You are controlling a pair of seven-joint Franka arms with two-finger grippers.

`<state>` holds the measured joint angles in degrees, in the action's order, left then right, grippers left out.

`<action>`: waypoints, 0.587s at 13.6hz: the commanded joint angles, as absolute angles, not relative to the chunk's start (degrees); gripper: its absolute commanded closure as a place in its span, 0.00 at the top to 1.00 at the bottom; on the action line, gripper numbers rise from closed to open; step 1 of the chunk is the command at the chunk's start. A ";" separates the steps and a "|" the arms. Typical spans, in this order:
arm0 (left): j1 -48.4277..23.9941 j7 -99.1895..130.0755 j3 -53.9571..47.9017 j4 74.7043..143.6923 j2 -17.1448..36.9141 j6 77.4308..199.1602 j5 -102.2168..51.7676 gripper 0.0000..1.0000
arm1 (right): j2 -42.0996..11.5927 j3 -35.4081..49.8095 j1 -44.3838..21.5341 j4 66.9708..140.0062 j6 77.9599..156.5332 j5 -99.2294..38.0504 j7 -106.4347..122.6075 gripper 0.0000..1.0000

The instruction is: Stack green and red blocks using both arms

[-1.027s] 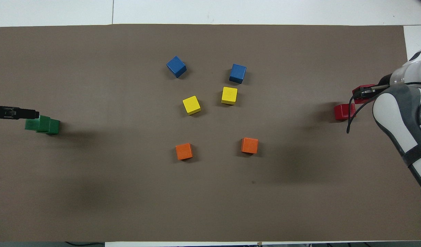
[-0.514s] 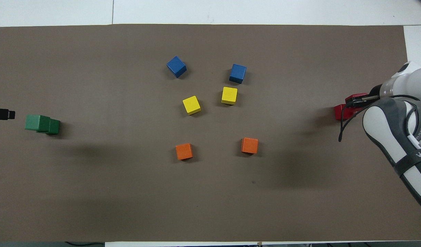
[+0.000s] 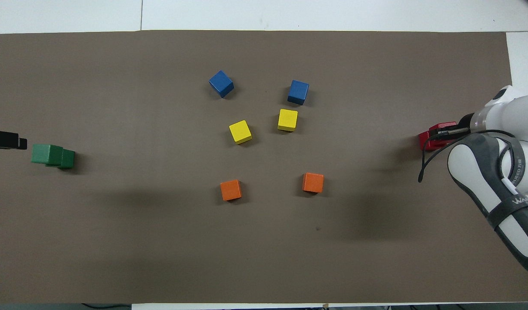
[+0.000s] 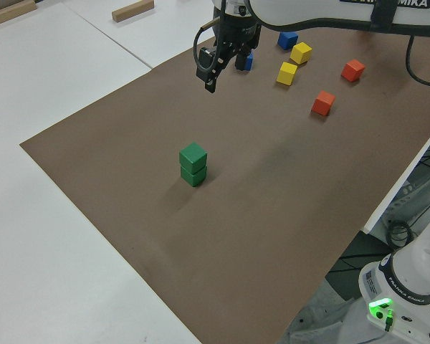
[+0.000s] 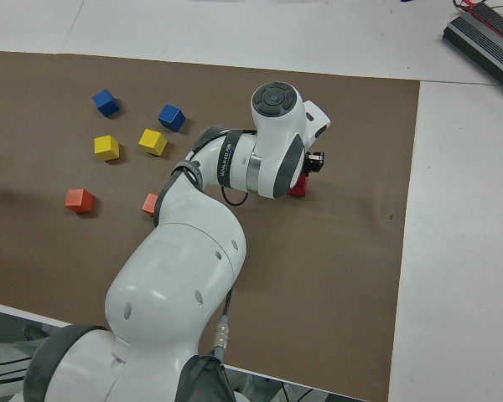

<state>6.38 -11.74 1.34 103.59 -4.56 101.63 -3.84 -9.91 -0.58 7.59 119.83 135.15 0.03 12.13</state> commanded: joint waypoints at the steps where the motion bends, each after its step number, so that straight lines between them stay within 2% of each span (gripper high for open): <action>1: 5.19 -10.63 1.67 101.08 -4.66 97.65 -1.85 1.00 | -7.65 -0.62 7.56 122.43 136.49 -0.18 13.28 0.00; 8: -1.40 -7.21 2.46 96.68 -4.22 94.40 3.50 1.00 | -7.73 -0.62 7.56 122.78 136.49 -0.26 11.78 0.00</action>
